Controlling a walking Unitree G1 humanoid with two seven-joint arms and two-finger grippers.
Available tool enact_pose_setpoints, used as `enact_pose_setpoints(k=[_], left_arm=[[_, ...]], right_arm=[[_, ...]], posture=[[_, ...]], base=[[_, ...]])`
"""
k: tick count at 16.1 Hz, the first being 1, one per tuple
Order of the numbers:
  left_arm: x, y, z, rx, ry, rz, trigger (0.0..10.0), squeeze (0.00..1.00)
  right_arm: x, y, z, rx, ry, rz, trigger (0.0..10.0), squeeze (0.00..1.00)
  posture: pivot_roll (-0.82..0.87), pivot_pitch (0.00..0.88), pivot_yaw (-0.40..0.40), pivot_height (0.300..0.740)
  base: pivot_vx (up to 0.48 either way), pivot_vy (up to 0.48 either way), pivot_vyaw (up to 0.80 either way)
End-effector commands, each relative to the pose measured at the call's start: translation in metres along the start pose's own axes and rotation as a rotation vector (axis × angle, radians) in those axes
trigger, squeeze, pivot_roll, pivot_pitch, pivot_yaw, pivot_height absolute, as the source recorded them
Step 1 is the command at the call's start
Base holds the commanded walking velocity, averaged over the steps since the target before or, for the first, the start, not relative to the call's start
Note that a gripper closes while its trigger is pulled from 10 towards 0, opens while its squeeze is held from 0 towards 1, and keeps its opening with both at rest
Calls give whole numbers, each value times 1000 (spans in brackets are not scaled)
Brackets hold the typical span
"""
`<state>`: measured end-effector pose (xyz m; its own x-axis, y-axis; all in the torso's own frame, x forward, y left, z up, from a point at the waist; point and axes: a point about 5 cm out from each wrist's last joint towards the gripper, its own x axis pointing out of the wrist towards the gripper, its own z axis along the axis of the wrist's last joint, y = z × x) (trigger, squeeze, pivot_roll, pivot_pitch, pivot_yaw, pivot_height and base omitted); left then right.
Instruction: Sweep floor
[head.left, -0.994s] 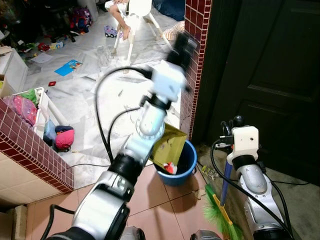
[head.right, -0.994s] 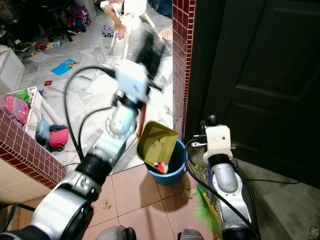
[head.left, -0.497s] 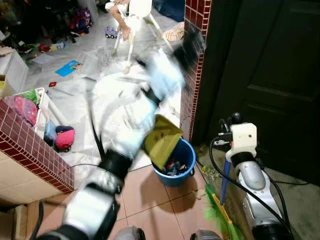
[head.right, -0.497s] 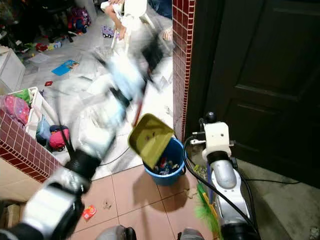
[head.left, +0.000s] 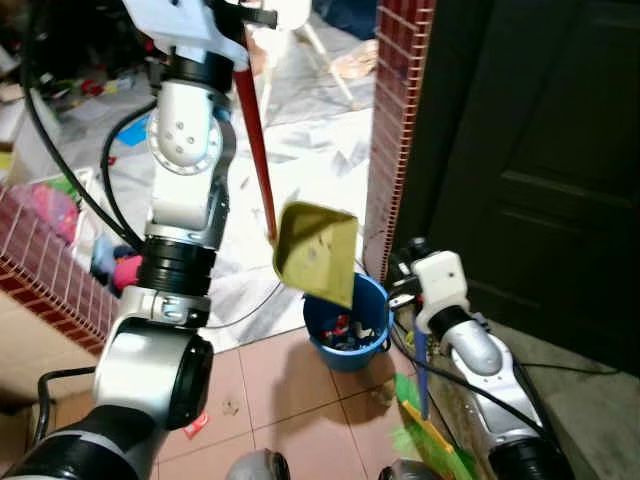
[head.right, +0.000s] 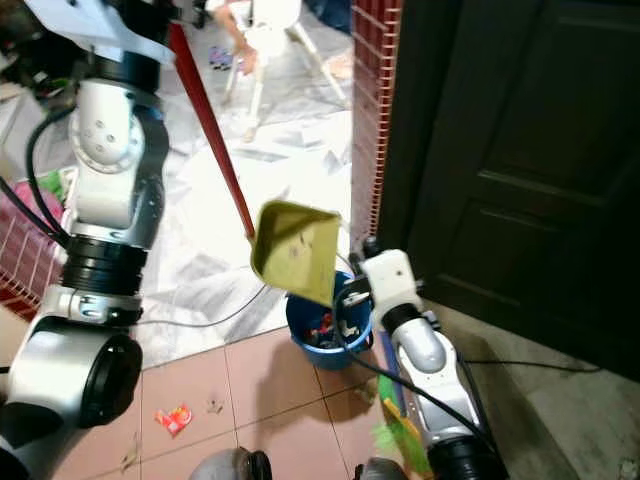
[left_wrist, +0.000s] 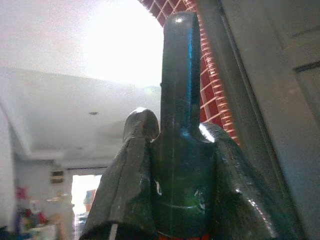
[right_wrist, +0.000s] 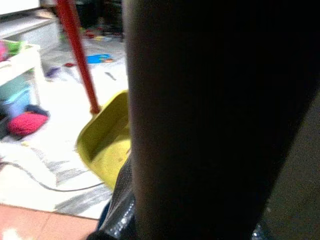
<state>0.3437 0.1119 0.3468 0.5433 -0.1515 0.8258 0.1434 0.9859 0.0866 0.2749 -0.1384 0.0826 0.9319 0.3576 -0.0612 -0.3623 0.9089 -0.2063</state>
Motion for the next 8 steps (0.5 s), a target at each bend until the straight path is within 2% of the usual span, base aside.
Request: enact_pose_setpoints(k=[1,2,4,5,6,8], left_arm=[[15,26,27,105,-113,64,10000,0],[11,34,22,142,-88,79,10000,0],[-13,55,-7,218,62,129,10000,0],[-25,60,-19,245,123,132,10000,0],[-54,68,-44,292,263,149,10000,0],[-81,72,-63,307,391,175,10000,0]], right_arm=[[0,14,-4,18,13,68,10000,0],[0,16,-4,20,11,79,10000,0],[0,15,1,19,-18,92,10000,0],[1,13,4,29,-31,91,10000,0],[4,6,10,63,-44,82,10000,0],[7,4,16,95,-54,116,10000,0]], posture=[[-99,0,77,740],[-99,0,77,740],[-100,0,69,740],[-100,0,67,740],[-103,0,65,740],[-105,0,65,740]], base=[[0,0,0],[0,0,0],[0,0,0],[0,0,0],[0,0,0],[0,0,0]])
